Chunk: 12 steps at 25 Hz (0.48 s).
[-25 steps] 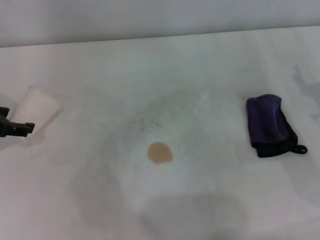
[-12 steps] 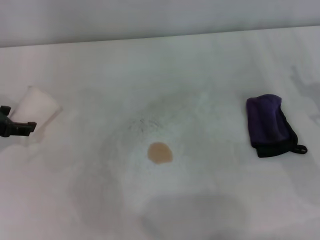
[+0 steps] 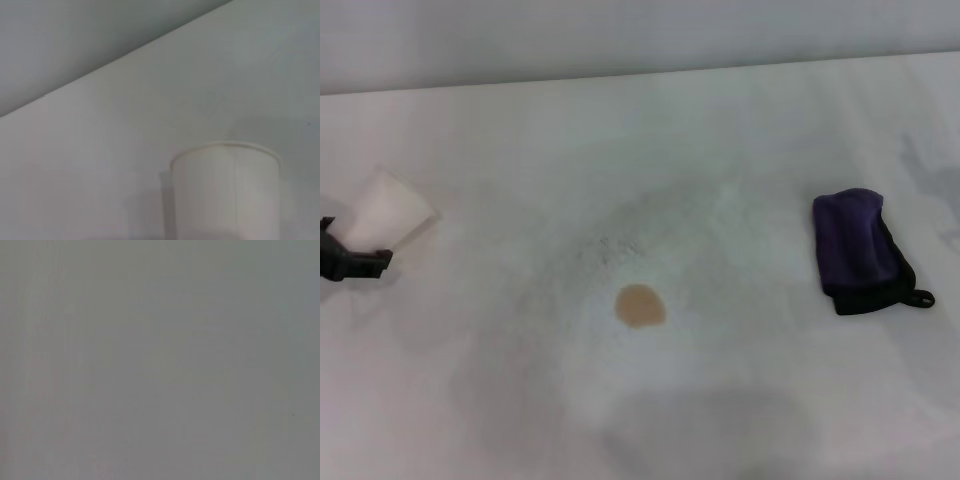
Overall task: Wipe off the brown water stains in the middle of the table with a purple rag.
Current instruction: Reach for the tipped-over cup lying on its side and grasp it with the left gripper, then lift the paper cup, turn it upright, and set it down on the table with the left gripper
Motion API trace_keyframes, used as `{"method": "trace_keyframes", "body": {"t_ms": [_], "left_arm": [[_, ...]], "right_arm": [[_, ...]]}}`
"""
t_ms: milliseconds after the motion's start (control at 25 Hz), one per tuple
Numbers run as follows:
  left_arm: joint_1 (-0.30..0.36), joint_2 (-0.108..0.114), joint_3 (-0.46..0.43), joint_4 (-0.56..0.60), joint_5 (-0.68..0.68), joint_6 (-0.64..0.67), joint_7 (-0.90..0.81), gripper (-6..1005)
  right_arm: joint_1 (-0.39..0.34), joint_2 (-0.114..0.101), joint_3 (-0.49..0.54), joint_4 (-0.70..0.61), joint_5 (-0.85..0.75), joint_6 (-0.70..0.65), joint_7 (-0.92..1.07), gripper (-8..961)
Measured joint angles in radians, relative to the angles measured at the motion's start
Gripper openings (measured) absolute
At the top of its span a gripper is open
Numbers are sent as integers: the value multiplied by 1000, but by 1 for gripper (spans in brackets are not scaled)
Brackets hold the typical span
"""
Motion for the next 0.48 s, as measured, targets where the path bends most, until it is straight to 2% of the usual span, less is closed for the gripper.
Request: {"method": "trace_keyframes", "body": {"t_ms": [480], "left_arm": [[-17, -4, 2, -9, -1, -35, 59, 876]], "right_arm": [[-3, 1, -3, 9, -2, -5, -1, 858]]}}
